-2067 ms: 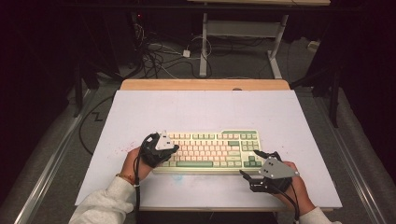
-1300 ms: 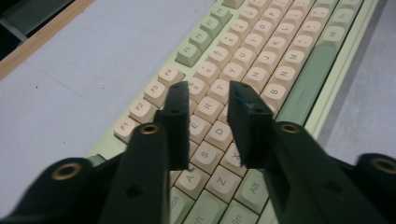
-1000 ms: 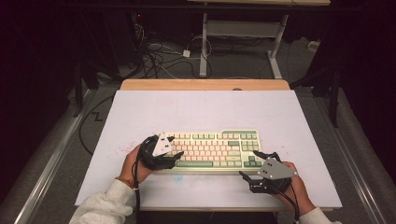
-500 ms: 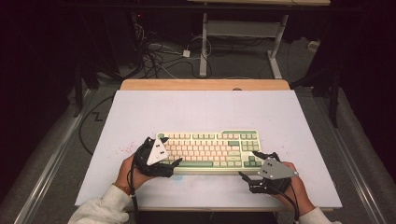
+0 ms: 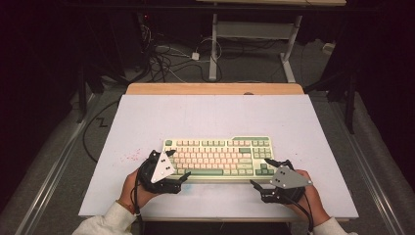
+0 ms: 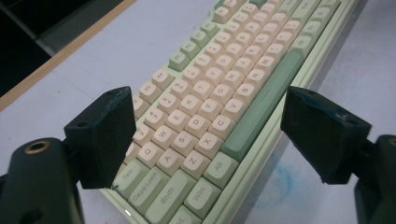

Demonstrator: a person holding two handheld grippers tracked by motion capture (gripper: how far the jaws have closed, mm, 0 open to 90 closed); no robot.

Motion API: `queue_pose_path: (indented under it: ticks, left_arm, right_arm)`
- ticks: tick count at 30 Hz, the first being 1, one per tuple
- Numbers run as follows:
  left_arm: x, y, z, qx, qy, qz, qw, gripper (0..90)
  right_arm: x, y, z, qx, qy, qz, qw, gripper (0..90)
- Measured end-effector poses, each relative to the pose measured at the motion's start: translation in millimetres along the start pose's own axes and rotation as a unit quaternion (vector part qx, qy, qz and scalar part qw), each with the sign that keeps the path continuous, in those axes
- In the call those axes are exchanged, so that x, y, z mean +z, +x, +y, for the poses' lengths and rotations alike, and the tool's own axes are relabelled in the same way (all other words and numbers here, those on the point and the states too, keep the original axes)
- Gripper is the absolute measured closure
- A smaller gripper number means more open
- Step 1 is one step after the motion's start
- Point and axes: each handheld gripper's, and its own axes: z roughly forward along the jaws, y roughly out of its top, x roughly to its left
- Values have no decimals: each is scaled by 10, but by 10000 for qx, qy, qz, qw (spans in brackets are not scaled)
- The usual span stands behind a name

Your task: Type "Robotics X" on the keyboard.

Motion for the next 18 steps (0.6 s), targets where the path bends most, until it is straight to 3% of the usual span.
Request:
queue_pose_path:
  ticks: [6, 10, 11, 13, 18]
  left_arm:
    - [-27, -72, -40, 33, 49, 11, 10000, 205]
    - [-36, -89, -55, -141, -28, -12, 9999, 296]
    - [-39, -85, -60, -202, -42, -38, 9998, 368]
    - [-39, -73, -66, -228, -47, -79, 9997, 422]
    - [-30, -66, -74, -261, 26, -315, 9992, 717]
  right_arm:
    - [5, 0, -2, -20, 0, 11, 10000, 218]
    - [0, 7, 4, -22, 1, 1, 10000, 218]
    - [-3, 8, 5, -21, -5, 1, 10000, 217]
    - [-4, 6, 6, -20, -8, -12, 10000, 211]
    - [2, 3, 1, -12, -1, 1, 10000, 212]
